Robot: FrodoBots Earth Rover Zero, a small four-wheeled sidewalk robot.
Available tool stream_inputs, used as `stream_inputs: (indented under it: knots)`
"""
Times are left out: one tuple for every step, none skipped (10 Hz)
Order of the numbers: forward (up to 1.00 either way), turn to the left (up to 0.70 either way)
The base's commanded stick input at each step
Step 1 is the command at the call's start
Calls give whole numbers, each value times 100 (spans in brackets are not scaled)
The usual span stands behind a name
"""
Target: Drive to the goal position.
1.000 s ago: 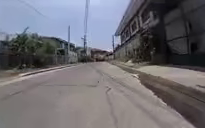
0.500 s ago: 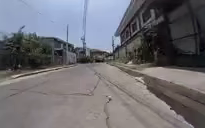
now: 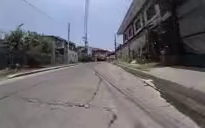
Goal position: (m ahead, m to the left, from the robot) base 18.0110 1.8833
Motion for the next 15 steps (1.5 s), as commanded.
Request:
stream_inputs:
  knots:
    - [100, 0]
    - [100, 0]
    - [100, 0]
    - [100, 0]
    - [100, 0]
    - [100, 0]
    - [100, 0]
    - [100, 0]
    - [100, 0]
    - [100, 0]
    - [100, 0]
    - [100, 0]
    - [100, 0]
    - [100, 0]
    - [100, 0]
